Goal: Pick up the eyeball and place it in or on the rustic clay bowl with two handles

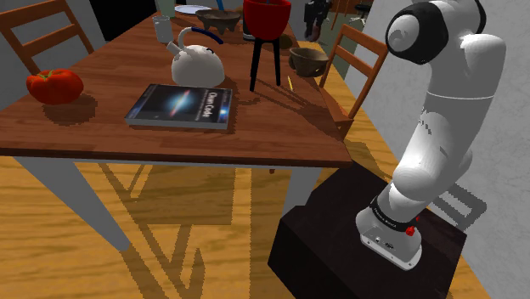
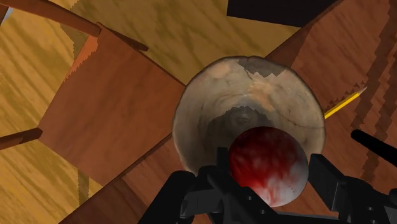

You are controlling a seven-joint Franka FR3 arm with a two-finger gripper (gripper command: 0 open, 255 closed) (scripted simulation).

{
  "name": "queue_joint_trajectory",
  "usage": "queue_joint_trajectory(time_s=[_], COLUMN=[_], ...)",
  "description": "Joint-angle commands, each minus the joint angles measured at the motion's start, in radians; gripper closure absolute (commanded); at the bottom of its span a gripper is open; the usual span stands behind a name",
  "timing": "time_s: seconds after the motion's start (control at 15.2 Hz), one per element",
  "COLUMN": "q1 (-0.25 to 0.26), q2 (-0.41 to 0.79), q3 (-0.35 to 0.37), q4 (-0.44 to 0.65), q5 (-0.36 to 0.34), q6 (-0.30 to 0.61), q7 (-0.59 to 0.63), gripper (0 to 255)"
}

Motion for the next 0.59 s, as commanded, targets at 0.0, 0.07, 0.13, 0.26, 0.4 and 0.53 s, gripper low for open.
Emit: queue_joint_trajectory(time_s=[0.0,0.07,0.13,0.26,0.4,0.53], q1=[0.003,0.005,0.007,0.010,0.013,0.014], q2=[-0.018,-0.027,-0.036,-0.050,-0.063,-0.073], q3=[0.000,0.000,0.001,0.001,0.001,0.002], q4=[-0.054,-0.082,-0.108,-0.157,-0.203,-0.242], q5=[-0.003,-0.005,-0.006,-0.009,-0.011,-0.013], q6=[0.037,0.055,0.073,0.108,0.141,0.171], q7=[0.001,0.002,0.002,0.004,0.006,0.007], gripper=[255,255,255,255,255,255])
